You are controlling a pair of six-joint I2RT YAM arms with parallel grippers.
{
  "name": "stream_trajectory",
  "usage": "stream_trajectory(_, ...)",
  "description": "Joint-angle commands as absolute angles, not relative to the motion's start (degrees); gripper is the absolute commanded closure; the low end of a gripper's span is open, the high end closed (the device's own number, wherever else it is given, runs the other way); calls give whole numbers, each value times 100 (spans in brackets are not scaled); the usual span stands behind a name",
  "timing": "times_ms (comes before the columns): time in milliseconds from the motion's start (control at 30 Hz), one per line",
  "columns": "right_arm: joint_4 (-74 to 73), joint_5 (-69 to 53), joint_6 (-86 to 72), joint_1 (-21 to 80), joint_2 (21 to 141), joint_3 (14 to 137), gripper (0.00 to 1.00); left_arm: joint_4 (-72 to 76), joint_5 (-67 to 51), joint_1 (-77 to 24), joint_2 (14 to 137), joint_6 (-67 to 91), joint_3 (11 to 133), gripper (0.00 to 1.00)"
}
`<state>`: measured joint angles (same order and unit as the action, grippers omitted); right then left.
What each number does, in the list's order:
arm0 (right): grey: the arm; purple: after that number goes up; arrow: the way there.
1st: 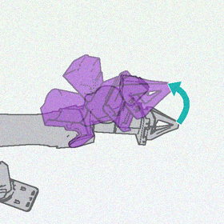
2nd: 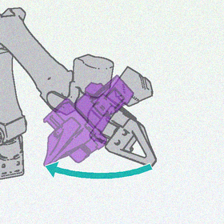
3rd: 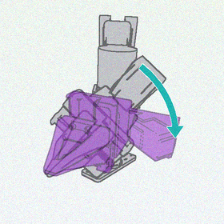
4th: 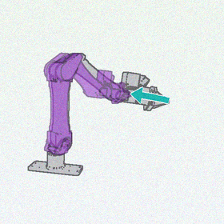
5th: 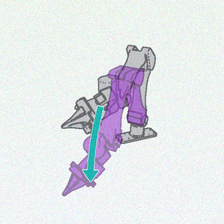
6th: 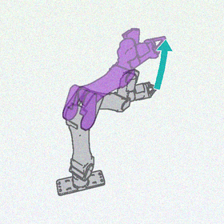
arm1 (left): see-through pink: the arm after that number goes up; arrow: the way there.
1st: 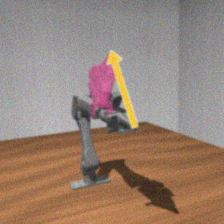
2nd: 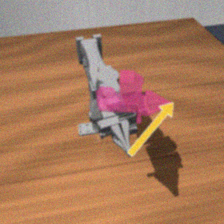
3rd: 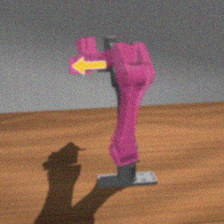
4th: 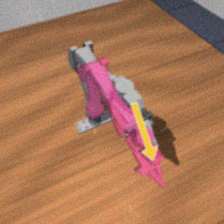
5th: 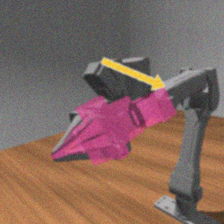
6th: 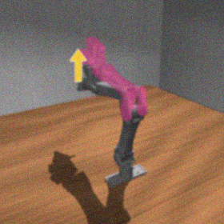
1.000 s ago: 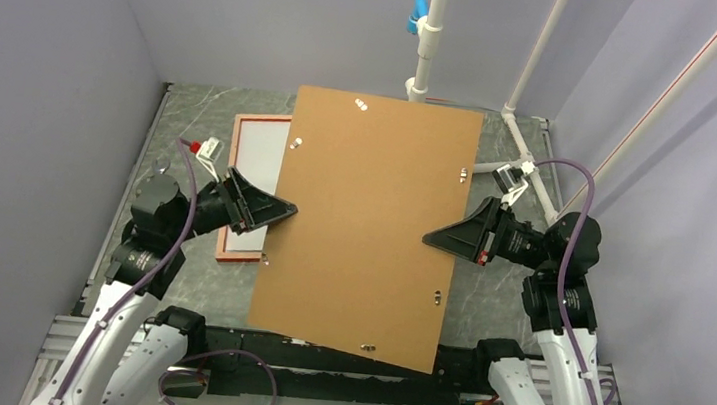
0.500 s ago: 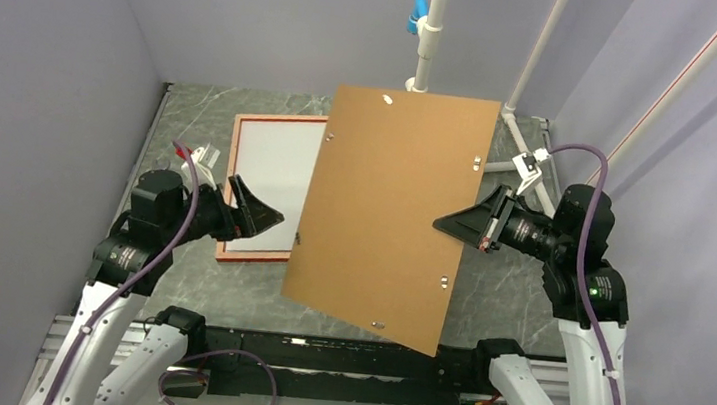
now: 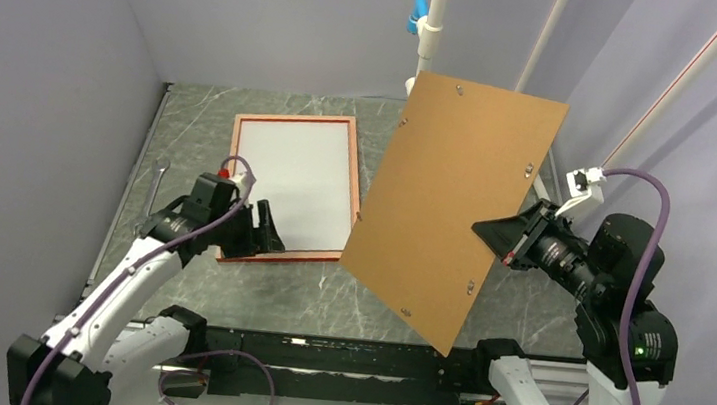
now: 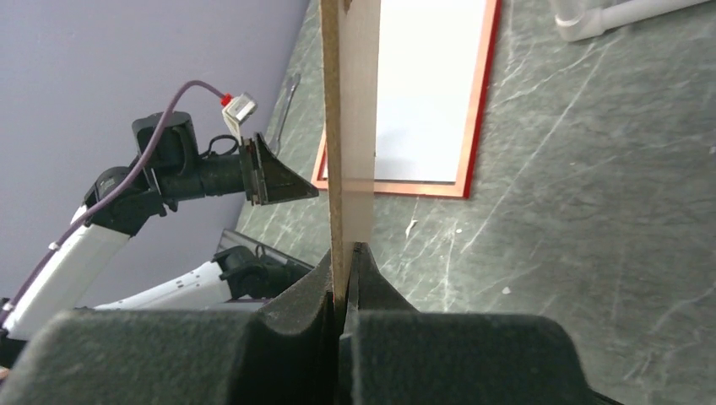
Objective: Put the photo into the frame
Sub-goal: Turn over the photo frame item at the center of the board, then adjust the photo frame at the center of the board.
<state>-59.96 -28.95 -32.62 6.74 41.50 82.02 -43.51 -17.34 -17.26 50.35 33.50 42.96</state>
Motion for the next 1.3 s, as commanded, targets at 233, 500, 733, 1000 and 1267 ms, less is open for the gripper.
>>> stream_trajectory(233, -6132, -2296, -3114, 687, 4020, 8352, 100, -3777, -21, -2831, 6653, 3448, 4717, 32)
stream_trajectory(500, -6200, -2146, -3065, 692, 3922, 8123, 100, -3620, 458, -3221, 7831, 3520, 5376, 39)
stream_trajectory(733, -6323, -2000, -2974, 692, 3905, 8144, 100, -3603, 756, -3488, 8783, 3397, 5717, 42)
stream_trajectory(1000, -6328, -1969, -2938, 696, 3832, 7893, 100, -3430, 792, -3976, 9401, 3353, 5703, 46)
stream_trajectory(1267, -6377, -1890, -2886, 696, 3842, 7886, 100, -3392, 863, -4620, 9448, 3547, 5490, 53)
